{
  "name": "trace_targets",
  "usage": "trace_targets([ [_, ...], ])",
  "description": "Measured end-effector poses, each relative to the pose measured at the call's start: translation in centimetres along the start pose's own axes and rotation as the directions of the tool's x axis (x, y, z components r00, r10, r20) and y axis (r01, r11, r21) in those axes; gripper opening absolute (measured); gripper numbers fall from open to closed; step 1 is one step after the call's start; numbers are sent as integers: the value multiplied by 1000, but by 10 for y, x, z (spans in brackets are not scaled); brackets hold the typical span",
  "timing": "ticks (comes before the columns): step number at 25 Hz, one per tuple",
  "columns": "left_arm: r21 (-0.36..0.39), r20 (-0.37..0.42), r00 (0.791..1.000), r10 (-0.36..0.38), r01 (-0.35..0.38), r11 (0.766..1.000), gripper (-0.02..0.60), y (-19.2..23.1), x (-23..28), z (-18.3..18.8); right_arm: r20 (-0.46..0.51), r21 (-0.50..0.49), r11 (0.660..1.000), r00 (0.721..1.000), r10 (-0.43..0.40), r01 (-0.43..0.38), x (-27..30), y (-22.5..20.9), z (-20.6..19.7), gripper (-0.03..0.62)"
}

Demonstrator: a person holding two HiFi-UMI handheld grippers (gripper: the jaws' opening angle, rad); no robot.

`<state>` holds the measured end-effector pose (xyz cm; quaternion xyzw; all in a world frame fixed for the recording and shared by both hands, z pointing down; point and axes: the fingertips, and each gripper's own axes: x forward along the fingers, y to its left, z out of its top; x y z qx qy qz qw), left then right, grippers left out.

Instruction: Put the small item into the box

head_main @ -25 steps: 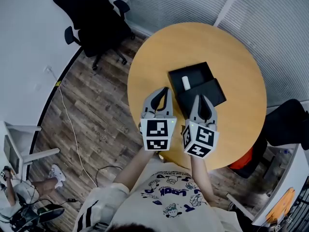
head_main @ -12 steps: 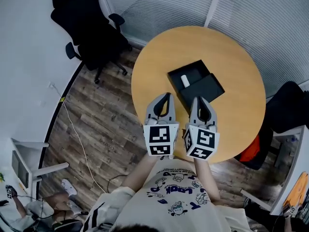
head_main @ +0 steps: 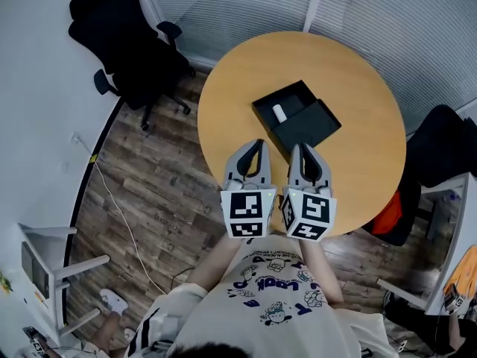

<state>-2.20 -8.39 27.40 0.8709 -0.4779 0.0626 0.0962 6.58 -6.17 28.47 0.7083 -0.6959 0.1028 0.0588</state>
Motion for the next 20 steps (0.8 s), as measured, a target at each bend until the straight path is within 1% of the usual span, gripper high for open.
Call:
trace_targets([
  [12, 3, -4, 1000, -23, 23, 1000, 18, -14, -3, -3, 2, 11, 1000, 1000, 0, 0, -8, -3, 0, 40],
  [20, -3, -1, 1000, -20, 20, 1000, 18, -13, 0, -1, 11, 8, 1000, 1000, -7, 6, -6, -8, 4, 40],
])
